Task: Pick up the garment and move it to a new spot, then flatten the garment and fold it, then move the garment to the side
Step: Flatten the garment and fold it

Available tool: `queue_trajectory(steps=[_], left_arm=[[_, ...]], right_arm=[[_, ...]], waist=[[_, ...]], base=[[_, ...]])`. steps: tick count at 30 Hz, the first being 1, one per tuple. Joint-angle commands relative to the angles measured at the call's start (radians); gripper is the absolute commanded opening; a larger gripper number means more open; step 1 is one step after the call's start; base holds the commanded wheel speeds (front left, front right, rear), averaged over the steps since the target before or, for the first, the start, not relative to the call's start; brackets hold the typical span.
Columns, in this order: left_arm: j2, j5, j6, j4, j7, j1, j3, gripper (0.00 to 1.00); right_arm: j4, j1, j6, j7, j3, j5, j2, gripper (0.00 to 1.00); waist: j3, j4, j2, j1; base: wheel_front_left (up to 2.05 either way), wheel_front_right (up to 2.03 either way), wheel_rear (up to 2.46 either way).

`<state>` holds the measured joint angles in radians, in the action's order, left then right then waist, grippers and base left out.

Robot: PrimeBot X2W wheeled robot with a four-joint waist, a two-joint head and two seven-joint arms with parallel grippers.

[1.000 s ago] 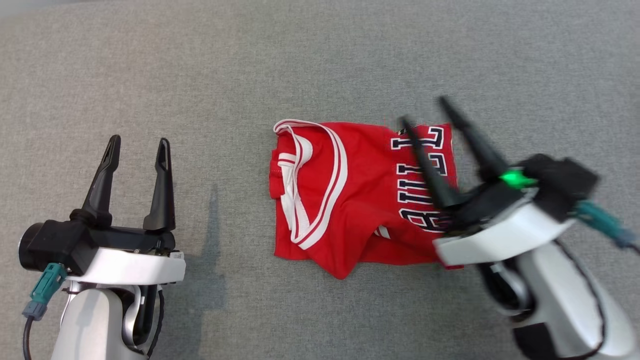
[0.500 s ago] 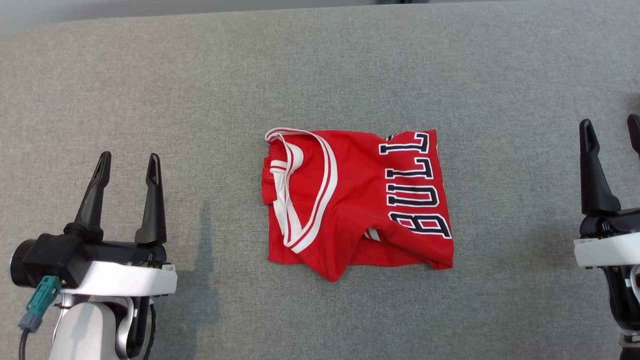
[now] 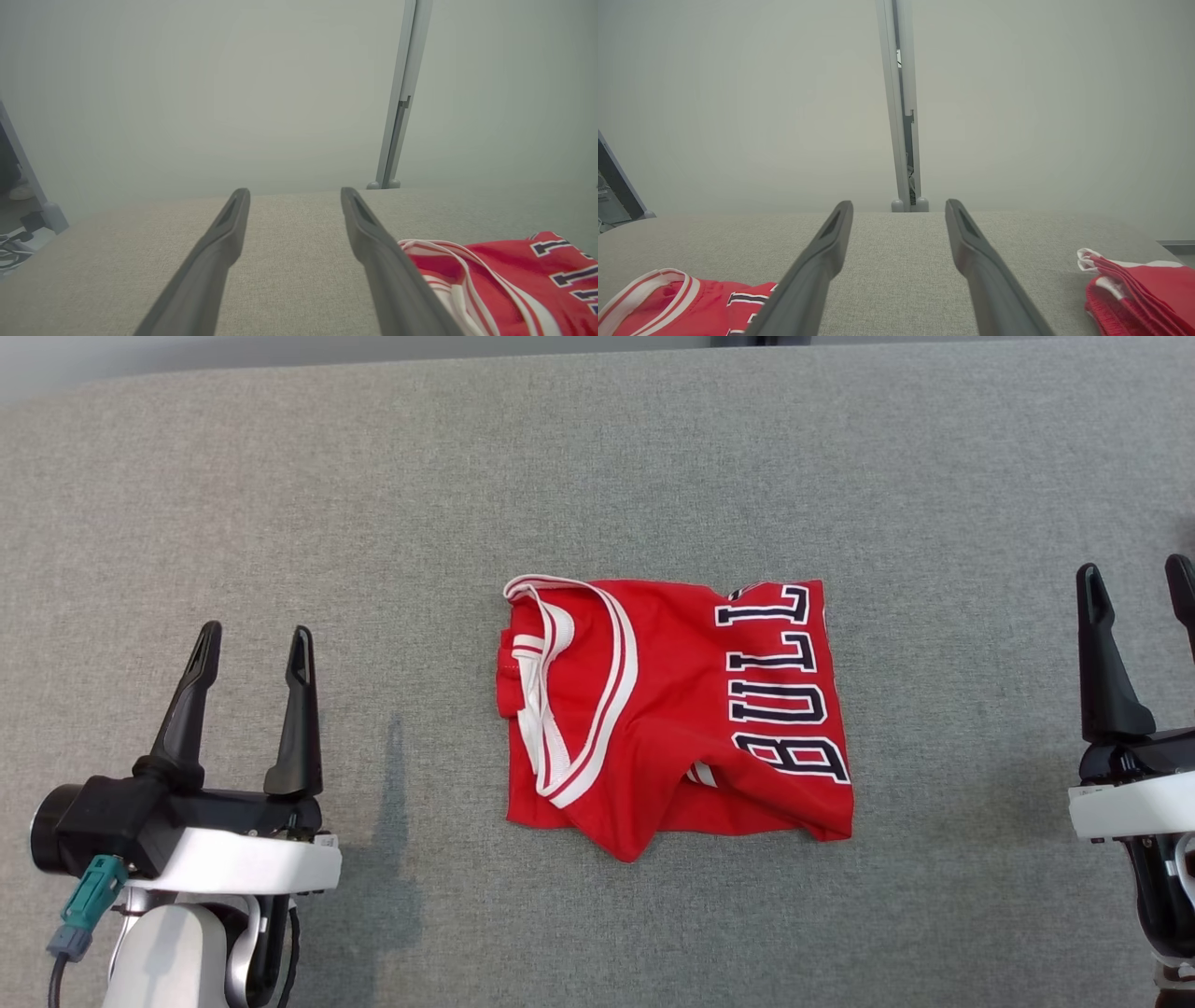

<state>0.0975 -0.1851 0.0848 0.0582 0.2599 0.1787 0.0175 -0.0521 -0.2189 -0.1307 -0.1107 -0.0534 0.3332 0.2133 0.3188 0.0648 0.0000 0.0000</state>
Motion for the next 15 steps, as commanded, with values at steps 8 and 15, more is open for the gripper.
queue_trajectory(steps=[8,15], left_arm=[[0.000,-0.007,-0.013,-0.021,-0.001,0.006,-0.014,1.00],[-0.008,-0.017,-0.012,-0.014,0.001,0.021,-0.036,1.00]], right_arm=[[-0.011,-0.027,0.000,0.050,0.094,0.011,0.013,0.00],[0.043,-0.102,0.000,0.058,0.323,0.038,-0.001,0.00]], waist=[[0.015,0.017,0.0000,0.0000],[0.035,0.048,0.0000,0.0000]], base=[[0.00,0.00,0.00],[0.00,0.00,0.00]])
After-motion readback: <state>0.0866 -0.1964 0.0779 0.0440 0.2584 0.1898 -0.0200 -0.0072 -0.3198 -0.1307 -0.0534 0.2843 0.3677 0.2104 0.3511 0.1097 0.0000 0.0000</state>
